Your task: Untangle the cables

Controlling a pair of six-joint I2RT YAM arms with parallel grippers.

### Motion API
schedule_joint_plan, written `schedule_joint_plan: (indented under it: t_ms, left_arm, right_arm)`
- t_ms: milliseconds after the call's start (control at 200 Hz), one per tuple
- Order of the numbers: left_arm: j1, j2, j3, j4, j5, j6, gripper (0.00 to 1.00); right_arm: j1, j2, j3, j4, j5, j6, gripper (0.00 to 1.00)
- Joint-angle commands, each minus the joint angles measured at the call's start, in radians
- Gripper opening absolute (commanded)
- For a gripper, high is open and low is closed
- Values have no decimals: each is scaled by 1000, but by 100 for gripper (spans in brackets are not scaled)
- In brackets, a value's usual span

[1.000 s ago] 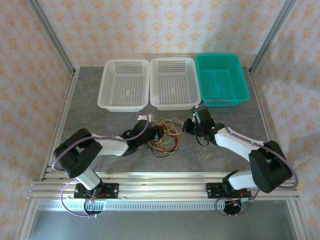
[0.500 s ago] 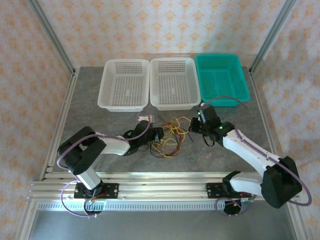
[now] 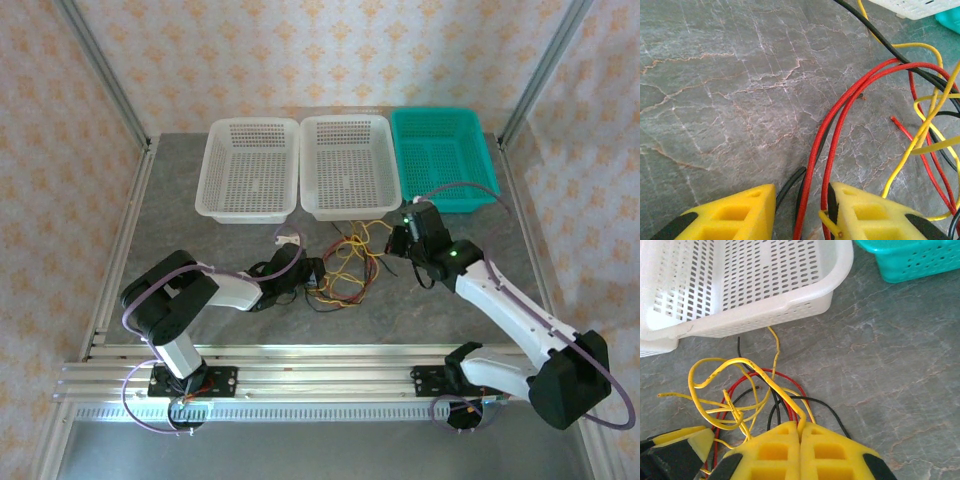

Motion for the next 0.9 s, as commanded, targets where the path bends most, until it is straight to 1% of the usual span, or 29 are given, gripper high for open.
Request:
schedule_joint_plan:
  t_ms: [0, 175, 521, 706, 891]
  left_arm:
    - [7, 33, -21, -56, -38, 5, 34]
    - [7, 42, -28, -58, -45, 4, 34]
    - [7, 62, -35, -75, -69, -2, 33]
    - [7, 70, -42, -73, -75, -8, 33]
    - [7, 72, -51, -72, -79, -13, 33]
  right_arm:
    - [-11, -53, 71, -17, 112, -24, 0]
    - [-16, -85, 160, -35, 154, -77, 0]
    - [-22, -78, 357, -104, 239, -166, 0]
    - [-25, -82, 431, -130, 283, -199, 0]
    - [-26, -100, 485, -130, 292, -205, 0]
